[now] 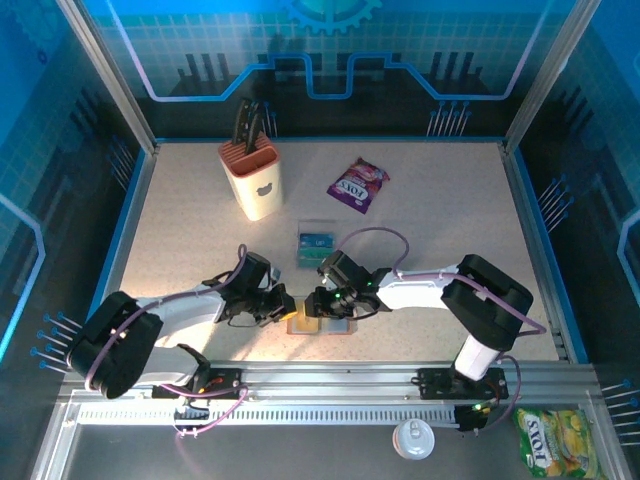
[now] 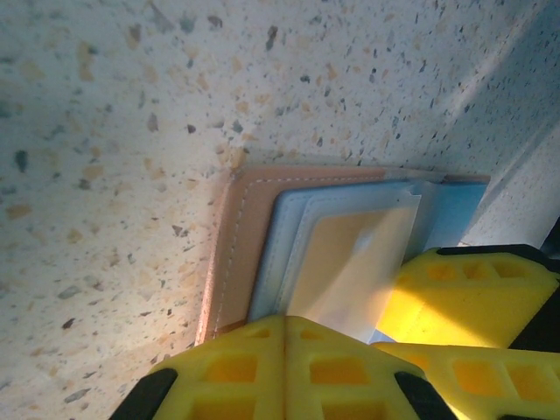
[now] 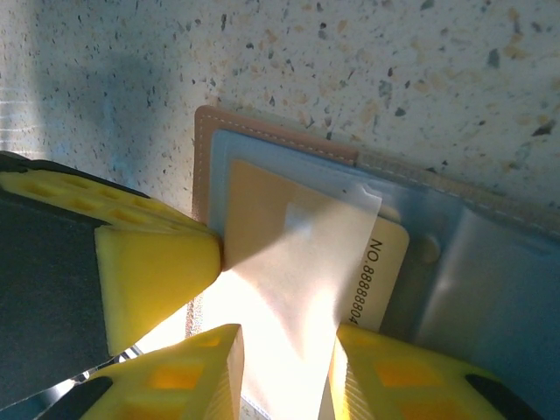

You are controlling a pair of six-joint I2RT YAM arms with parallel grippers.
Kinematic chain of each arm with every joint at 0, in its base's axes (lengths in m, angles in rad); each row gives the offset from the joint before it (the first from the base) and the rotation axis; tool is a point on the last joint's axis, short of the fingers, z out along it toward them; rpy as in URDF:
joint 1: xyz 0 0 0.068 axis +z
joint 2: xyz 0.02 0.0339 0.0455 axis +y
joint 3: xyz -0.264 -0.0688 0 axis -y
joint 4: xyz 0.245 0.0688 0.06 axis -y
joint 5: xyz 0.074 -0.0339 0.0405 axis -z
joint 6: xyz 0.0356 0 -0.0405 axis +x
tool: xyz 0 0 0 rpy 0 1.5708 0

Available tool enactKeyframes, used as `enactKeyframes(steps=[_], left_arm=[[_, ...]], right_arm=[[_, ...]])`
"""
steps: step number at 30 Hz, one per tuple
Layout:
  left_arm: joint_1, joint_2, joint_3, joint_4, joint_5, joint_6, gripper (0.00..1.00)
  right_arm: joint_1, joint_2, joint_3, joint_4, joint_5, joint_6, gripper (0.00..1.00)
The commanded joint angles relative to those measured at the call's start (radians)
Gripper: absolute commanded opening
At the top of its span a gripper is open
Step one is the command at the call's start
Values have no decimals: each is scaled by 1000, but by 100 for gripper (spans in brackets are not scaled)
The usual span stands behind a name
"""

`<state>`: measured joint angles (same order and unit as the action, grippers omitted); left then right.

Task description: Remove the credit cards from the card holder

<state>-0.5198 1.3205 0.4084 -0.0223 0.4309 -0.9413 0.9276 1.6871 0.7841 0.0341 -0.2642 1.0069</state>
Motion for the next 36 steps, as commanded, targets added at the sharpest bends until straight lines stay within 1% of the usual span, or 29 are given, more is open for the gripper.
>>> enactKeyframes(steps=[1,6,15,20,25,33,36], left_arm=[[0,-20,-16,-61,-36,12,8],[-1,-15,-4,-77,-37,24,9],[-1,-24,27,-104,-36,37,9],[-3,-55,74,-161,-46,63,10],[-9,-43,101,-162,-28,61,10],[-69,38,138,-145,-5,75,10],[-91,63,148,-156,-22,76,9]], right_arm=[[4,-20,-13,-84,47,-2,33],[3,-40,7,-149,74,-26,32],[0,-60,21,-144,44,-40,33],[-4,-100,26,-175,64,-50,34],[-22,-128,2,-183,71,-55,35],[-48,-146,-34,-177,64,-55,35],[-50,-142,-40,-172,61,-56,35]])
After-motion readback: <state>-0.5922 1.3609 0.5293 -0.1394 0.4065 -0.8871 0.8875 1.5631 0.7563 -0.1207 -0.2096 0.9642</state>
